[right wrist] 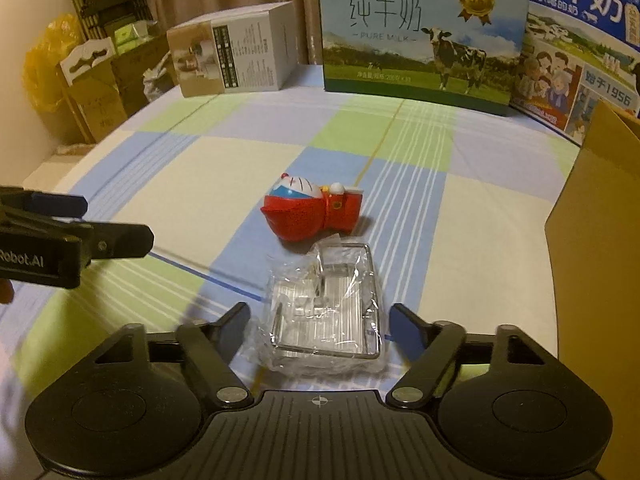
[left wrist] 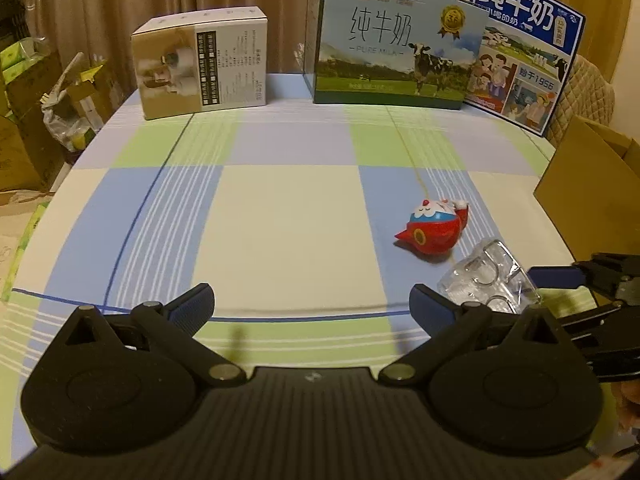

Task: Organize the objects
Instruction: 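Grasp the clear plastic tray with the right tool while the left tool grasps the red toy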

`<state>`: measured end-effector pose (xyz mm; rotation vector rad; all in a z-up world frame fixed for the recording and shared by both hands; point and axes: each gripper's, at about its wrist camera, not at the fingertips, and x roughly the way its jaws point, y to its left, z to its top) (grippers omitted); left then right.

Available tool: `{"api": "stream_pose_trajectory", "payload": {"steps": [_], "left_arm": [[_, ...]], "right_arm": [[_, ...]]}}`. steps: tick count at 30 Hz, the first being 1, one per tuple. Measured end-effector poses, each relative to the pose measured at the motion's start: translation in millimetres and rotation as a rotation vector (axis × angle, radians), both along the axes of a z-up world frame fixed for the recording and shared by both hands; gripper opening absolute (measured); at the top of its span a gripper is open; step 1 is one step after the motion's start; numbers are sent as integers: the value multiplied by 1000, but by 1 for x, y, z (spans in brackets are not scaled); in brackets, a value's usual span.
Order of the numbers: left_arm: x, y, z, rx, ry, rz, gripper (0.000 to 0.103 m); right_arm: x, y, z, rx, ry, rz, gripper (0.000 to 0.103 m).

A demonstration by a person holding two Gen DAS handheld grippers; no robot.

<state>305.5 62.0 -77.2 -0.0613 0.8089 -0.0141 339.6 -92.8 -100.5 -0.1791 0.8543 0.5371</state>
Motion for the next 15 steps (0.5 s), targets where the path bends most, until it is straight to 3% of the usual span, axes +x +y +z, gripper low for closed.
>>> {"api": "stream_pose_trajectory", "payload": {"steps": [4,15], "left_arm": [[1,0,-2,-2,5,-2,102],[3,-7,0,-6,-11,-56,102]], "right_arm": [[-1,1,0,-22,0,-5,53],[4,-25,24,14,-27,-179,51]]}}
